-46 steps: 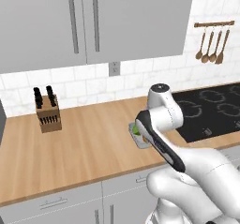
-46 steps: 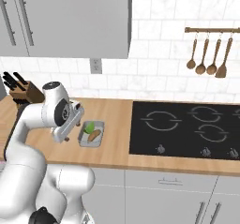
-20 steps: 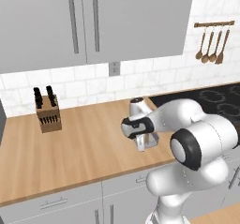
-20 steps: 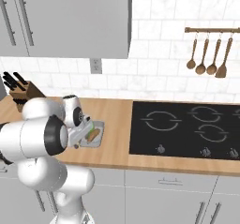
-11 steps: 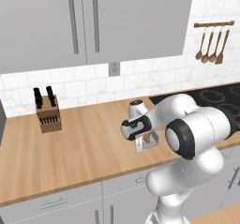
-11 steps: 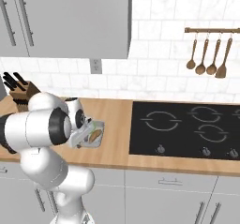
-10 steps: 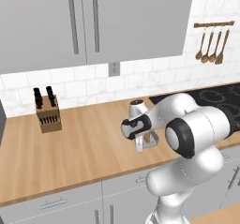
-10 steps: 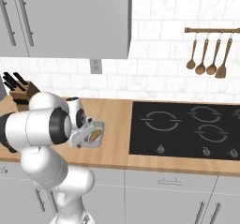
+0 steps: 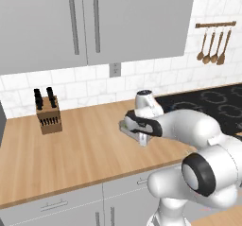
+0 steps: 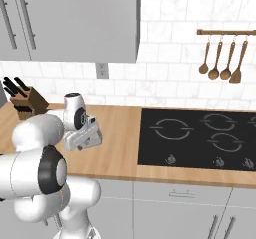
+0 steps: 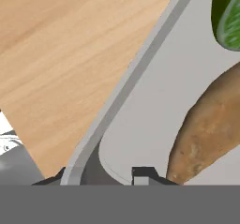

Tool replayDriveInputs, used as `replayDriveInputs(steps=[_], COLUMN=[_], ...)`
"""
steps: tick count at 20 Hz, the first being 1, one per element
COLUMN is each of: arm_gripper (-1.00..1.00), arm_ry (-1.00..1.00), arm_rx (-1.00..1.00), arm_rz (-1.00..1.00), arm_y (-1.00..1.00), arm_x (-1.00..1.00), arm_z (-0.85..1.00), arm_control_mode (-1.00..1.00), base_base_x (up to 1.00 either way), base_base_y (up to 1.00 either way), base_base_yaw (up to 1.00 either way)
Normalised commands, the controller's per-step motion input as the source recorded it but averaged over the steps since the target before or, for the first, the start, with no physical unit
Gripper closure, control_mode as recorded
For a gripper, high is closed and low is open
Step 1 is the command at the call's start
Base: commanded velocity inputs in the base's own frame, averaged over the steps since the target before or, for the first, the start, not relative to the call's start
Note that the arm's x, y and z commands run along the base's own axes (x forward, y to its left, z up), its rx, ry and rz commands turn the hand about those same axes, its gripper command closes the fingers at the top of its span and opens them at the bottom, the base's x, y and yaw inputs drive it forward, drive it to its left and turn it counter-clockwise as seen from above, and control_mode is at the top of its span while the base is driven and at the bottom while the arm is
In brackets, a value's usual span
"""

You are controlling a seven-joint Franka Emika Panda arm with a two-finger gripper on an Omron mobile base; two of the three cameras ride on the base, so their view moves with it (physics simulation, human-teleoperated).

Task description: Take the meat container that has the fish and place it on the second highest rack of the freezer. Then take the vegetable container that has the lemon wedge and sweet potato and place it on the highest rack of the freezer.

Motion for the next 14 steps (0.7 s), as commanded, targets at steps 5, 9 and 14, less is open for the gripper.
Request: replayDriveInputs(steps=[5, 9, 14], arm_gripper=[1.0, 1.0, 1.0], arm_ry=[-0.13, -0.07, -0.19], arm_rx=[0.0, 0.0, -0.01], arm_rz=[-0.11, -0.19, -0.21], arm_y=[-0.01, -0.06, 0.0], arm_x=[-0.5, -0.7, -0.64], arm_z=[1.0, 1.0, 1.0], arm_control_mode=[-1.0, -1.0, -1.0], base_base_x=[0.0, 0.0, 0.0], base_base_y=[0.0, 0.0, 0.0], base_base_yaw=[0.0, 0.0, 0.0])
